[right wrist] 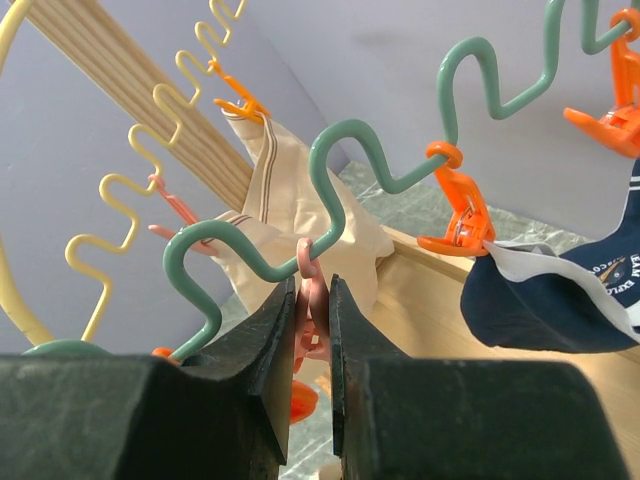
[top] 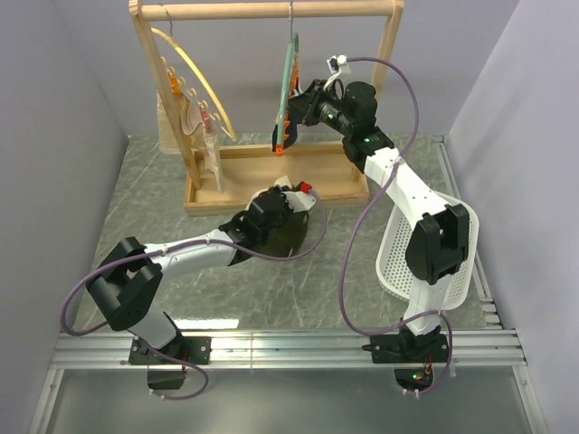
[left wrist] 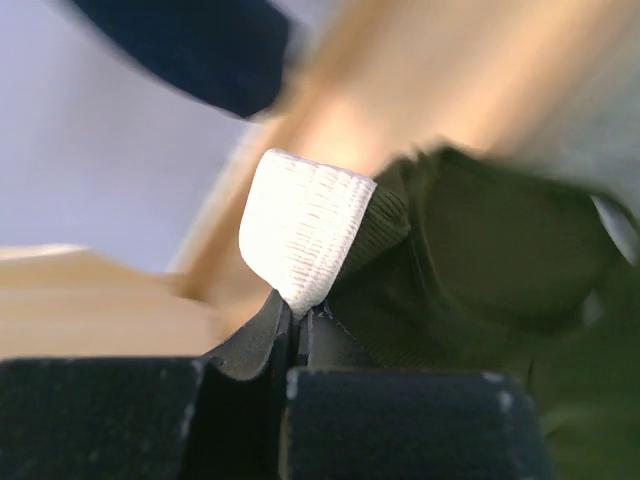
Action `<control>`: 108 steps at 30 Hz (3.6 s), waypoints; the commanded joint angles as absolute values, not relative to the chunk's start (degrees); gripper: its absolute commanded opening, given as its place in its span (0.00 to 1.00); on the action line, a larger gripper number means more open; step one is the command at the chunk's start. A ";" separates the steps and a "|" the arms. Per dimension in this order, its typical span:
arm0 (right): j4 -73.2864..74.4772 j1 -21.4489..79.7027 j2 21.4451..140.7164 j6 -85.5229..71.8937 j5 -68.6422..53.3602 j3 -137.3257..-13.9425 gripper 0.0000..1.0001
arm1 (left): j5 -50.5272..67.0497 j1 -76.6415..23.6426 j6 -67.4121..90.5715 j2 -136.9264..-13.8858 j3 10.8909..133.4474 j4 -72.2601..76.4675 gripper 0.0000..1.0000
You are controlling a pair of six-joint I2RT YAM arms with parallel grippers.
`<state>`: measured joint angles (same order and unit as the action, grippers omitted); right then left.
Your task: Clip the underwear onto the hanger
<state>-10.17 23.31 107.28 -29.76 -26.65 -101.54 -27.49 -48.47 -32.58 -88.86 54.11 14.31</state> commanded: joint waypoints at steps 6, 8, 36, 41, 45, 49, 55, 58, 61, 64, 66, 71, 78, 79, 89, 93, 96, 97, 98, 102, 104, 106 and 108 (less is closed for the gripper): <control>-10.37 22.85 104.77 -30.59 -28.48 -102.39 0.00 | -39.12 -47.55 -62.89 -94.83 51.42 57.89 0.00; -10.46 22.94 104.85 -30.59 -28.91 -102.48 0.00 | -38.24 -46.85 -67.13 -97.71 51.59 64.21 0.00; -9.41 22.94 104.94 -29.45 -28.30 -101.87 0.00 | -26.37 -42.10 -85.16 -109.51 62.57 88.59 0.00; -8.44 23.03 105.20 -29.71 -28.12 -102.21 0.00 | -25.67 -41.92 -85.52 -110.13 63.81 88.16 0.00; -7.82 22.94 104.68 -26.99 -27.34 -102.13 0.00 | -24.70 -41.49 -85.87 -109.78 62.76 88.42 0.00; -6.77 22.94 104.33 -24.26 -26.72 -103.44 0.00 | -23.30 -41.13 -85.43 -108.20 61.09 87.28 0.00; -3.96 23.20 104.15 -20.66 -24.96 -104.59 0.00 | -21.45 -40.25 -87.54 -108.46 61.43 88.51 0.00; -3.08 23.29 104.06 -19.34 -24.52 -104.59 0.00 | -21.18 -40.17 -87.54 -108.46 62.31 87.72 0.00; -2.64 23.38 104.15 -18.37 -24.34 -104.68 0.00 | -20.57 -39.82 -87.80 -108.89 63.19 87.63 0.00; -2.37 23.47 104.15 -17.58 -23.21 -104.68 0.00 | -19.60 -39.81 -88.07 -109.16 63.63 87.71 0.00; -2.29 23.47 104.33 -17.14 -22.77 -104.77 0.00 | -19.25 -39.81 -87.89 -109.16 63.81 87.54 0.00; -1.67 23.47 104.59 -16.70 -23.03 -105.21 0.00 | -19.25 -39.55 -87.80 -109.51 65.12 86.84 0.00; -1.67 23.47 104.68 -16.52 -23.38 -105.20 0.00 | -18.72 -38.94 -87.71 -109.78 66.36 86.31 0.00; -1.58 23.47 104.76 -16.61 -23.55 -105.38 0.00 | -18.72 -38.94 -87.80 -109.95 66.44 86.31 0.00; -1.76 23.73 104.94 -16.08 -23.64 -105.56 0.00 | -18.28 -38.76 -87.45 -111.09 69.34 85.34 0.00; -1.67 23.82 105.03 -16.35 -23.91 -105.73 0.00 | -17.84 -38.85 -87.45 -111.80 70.84 84.99 0.00; -1.67 23.91 105.12 -16.52 -23.91 -106.08 0.00 | -17.84 -38.76 -87.36 -111.97 71.28 84.64 0.00; -1.41 23.82 105.20 -16.61 -23.91 -106.26 0.01 | -17.84 -38.67 -87.10 -111.97 71.45 84.29 0.00; -1.23 23.82 105.38 -16.70 -23.91 -106.69 0.06 | -17.93 -38.76 -87.01 -112.06 71.54 84.11 0.00; -0.97 23.82 105.47 -17.05 -23.82 -107.05 0.20 | -17.84 -38.67 -87.10 -111.97 71.72 83.94 0.00; -0.79 23.82 105.56 -17.14 -23.82 -107.23 0.24 | -17.75 -38.67 -87.01 -112.06 71.89 83.85 0.00; -0.62 23.73 105.73 -17.14 -23.82 -107.58 0.28 | -17.75 -38.50 -86.92 -112.06 71.98 83.67 0.00; -0.62 23.82 105.73 -17.23 -23.73 -107.84 0.32 | -17.75 -38.41 -86.92 -112.06 72.24 83.58 0.00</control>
<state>-1.58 23.49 106.48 -17.08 -23.42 -105.01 -19.25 -38.81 -87.33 -112.25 69.25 74.30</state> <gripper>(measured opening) 0.312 0.028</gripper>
